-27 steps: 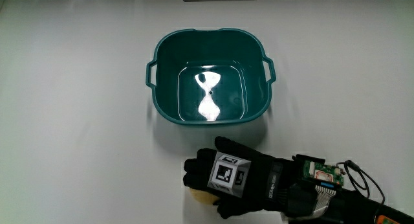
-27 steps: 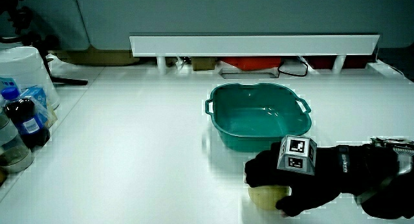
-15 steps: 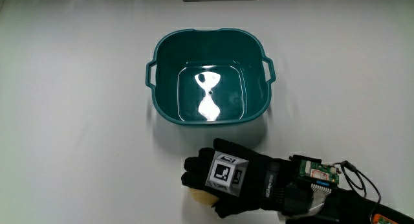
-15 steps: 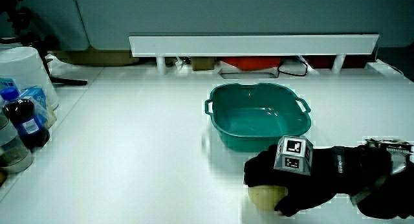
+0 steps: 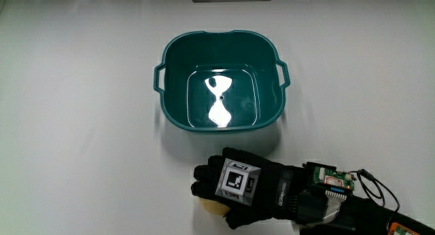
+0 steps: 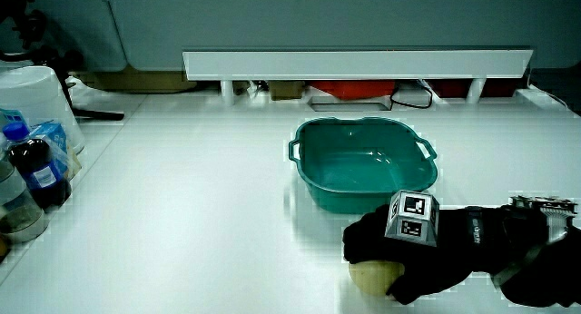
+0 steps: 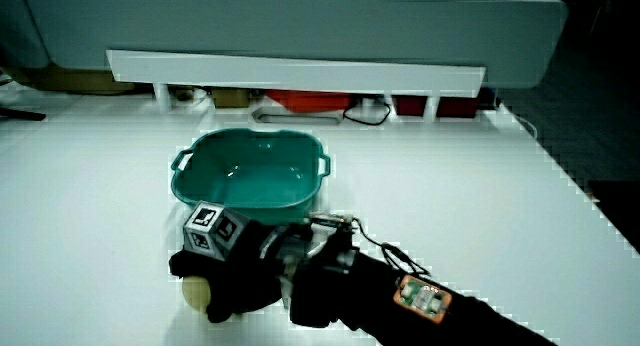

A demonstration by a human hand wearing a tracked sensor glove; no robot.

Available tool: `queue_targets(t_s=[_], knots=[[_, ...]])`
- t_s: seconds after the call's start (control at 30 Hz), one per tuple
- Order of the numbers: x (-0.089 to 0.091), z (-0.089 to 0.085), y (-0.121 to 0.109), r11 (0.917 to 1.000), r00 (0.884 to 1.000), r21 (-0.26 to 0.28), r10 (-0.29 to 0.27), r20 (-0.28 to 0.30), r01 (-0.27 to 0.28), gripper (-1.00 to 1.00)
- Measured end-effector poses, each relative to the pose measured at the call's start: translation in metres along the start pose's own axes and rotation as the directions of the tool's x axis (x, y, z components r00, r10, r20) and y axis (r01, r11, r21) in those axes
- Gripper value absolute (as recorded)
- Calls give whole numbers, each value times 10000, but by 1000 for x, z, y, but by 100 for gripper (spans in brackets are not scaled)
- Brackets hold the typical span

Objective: Pick pear from desk

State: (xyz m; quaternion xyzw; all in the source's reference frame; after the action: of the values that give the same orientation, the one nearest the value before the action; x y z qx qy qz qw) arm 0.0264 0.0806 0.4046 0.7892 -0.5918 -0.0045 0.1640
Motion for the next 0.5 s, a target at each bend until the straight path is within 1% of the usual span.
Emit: queue_targets(t_s=[0.03, 0.07, 0.1, 0.13, 0.17, 0.2, 0.23, 0.27, 0.3, 0.33, 0.37, 0.4, 0.43, 0.47, 0.5], knots=[[0, 0, 1, 9999, 10000, -154, 25, 91, -23, 0], [-1, -1, 1, 10000, 9999, 38, 12, 153, -12, 0], [-1, -2, 2, 9995, 10000, -309, 68, -50, -69, 4], [-2, -2, 3, 9984, 9998, -566, 67, 166, -57, 9], [-3, -3, 4, 9992, 9997, -398, 77, 229, -68, 13], [-4, -3, 5, 9990, 9980, -447, 89, 627, -61, 17], [-4, -4, 5, 9991, 9994, -432, 68, 329, -54, 22], [-5, -4, 5, 9987, 9988, -501, 79, 484, -55, 26], [-7, -6, 7, 9996, 9978, -269, 73, 665, -55, 30], [-8, -5, 7, 9974, 9976, -719, 80, 685, -31, 35], [-8, -6, 7, 9991, 9963, -412, 65, 862, -30, 39], [-8, -7, 8, 9995, 9965, -305, 75, 827, -50, 43], [-8, -5, 8, 9982, 9976, -593, 56, 692, -15, 48], [-8, -7, 8, 9999, 9956, -161, 45, 941, -30, 52], [-8, -7, 8, 9983, 9971, -584, 71, 755, -27, 57]])
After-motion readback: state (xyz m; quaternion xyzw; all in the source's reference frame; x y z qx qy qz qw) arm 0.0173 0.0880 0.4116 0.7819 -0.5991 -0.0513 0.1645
